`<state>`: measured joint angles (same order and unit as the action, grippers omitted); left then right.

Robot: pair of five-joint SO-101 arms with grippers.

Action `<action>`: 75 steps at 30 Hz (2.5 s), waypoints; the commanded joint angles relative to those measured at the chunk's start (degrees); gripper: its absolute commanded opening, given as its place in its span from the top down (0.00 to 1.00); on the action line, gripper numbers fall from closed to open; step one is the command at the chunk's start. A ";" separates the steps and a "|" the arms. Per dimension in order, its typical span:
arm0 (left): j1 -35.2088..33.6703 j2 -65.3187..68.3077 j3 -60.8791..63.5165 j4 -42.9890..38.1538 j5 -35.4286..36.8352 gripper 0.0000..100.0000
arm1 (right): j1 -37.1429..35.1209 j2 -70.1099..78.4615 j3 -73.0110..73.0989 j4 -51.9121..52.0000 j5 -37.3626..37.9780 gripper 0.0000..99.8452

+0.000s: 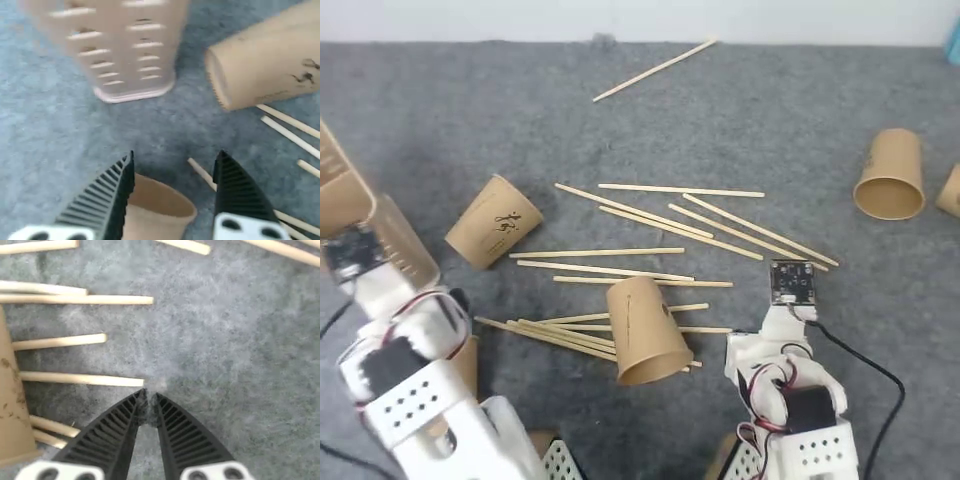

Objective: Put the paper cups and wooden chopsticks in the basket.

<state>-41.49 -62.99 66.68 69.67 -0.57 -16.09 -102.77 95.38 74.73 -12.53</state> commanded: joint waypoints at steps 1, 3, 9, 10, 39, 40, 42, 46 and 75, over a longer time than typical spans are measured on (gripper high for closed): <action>2.99 -1.32 3.03 -5.80 1.32 0.75 | 1.71 -1.19 0.70 -0.31 -0.18 0.99; 2.99 -1.32 4.97 -9.05 1.32 0.75 | 4.97 -1.19 -0.26 -2.33 3.34 0.99; 3.08 -1.32 9.01 -15.38 1.14 0.75 | 17.80 -1.19 -1.76 -17.63 29.36 0.99; 3.60 -1.23 9.45 -15.38 0.97 0.75 | 19.03 -1.19 -2.29 -19.82 32.35 0.99; 6.68 -1.23 11.91 -16.88 -2.29 0.75 | 13.41 84.35 -66.64 -21.85 -19.60 0.84; 6.68 -1.23 11.91 -16.88 -2.29 0.75 | 13.41 87.25 -68.84 -21.85 -23.21 0.84; 6.68 -1.23 11.91 -16.88 -2.29 0.75 | 13.49 92.18 -72.53 -21.85 -27.60 0.84; 6.77 -1.23 11.91 -17.67 -2.20 0.75 | 13.32 101.85 -79.74 -21.85 -29.36 0.84; 9.23 -1.23 12.88 -20.04 0.44 0.75 | 12.09 129.19 -100.92 -24.04 -33.49 0.84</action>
<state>-32.79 -63.08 79.60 51.91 -0.92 -3.52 26.02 -2.02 52.04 -48.13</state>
